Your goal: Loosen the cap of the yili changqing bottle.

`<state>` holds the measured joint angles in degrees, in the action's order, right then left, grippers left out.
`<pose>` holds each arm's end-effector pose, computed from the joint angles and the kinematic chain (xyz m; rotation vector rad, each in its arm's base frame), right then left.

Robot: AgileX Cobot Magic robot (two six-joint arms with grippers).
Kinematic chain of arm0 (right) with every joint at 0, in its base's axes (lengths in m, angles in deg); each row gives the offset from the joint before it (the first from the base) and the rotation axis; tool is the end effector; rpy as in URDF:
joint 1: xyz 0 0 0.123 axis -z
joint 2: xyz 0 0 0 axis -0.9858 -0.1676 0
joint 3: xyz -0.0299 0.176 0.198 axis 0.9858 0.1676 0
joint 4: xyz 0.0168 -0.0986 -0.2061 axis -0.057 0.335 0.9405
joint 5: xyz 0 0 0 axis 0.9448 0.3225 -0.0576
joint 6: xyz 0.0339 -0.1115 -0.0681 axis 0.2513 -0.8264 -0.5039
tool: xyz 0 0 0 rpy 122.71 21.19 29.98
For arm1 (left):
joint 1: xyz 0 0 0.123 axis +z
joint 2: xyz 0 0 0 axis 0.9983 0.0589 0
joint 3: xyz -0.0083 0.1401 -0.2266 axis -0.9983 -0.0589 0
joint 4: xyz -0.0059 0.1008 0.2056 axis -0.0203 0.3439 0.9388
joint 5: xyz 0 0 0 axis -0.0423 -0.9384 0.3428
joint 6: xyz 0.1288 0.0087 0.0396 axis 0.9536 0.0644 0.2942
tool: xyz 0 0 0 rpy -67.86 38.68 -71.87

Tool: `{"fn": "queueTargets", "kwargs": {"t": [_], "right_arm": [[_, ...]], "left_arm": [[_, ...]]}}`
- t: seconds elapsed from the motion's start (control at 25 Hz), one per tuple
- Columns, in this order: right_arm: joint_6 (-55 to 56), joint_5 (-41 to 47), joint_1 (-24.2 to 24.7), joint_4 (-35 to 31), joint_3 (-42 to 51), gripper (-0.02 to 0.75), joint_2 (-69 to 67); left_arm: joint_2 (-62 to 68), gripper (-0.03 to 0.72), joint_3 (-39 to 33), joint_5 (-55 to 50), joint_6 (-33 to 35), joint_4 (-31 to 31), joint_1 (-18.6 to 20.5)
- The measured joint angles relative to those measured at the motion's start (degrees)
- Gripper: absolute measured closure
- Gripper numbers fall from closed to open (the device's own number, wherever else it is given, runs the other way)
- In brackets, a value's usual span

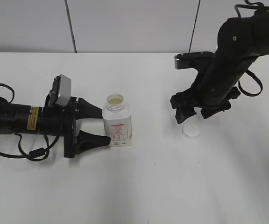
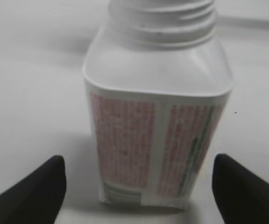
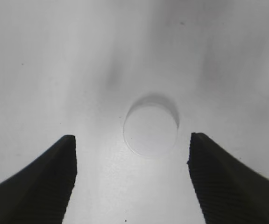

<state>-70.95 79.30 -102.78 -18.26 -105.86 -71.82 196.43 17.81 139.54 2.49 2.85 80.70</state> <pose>0.3329 0.1511 0.1098 -0.4637 2.8635 0.2216 0.3161 -0.1564 0.0480 1.3599 1.5755 -0.9714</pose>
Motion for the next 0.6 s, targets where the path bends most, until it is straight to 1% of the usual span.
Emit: {"fn": "queueTargets", "kwargs": {"t": [0.16,0.32,0.48,0.56,0.6], "right_arm": [[-0.1,0.4,-0.1,0.0,0.0,0.153,2.2],[-0.1,0.6,-0.1,0.0,0.0,0.153,4.6],[-0.1,0.6,-0.1,0.4,0.0,0.153,7.1],[-0.1,0.7,-0.1,0.8,-0.2,0.153,8.2],[-0.1,0.6,-0.1,1.1,-0.4,0.153,8.7]], "left_arm": [[-2.1,0.104,0.0,-1.7,-3.7,5.7,2.6],[-6.1,0.104,0.0,-7.6,-7.3,7.4,3.9],[-11.9,0.104,0.0,-18.8,-9.2,6.7,4.1],[-15.4,0.104,0.0,-25.0,-9.4,3.8,4.1],[-17.1,0.104,0.0,-28.6,-9.5,0.9,4.1]]}}
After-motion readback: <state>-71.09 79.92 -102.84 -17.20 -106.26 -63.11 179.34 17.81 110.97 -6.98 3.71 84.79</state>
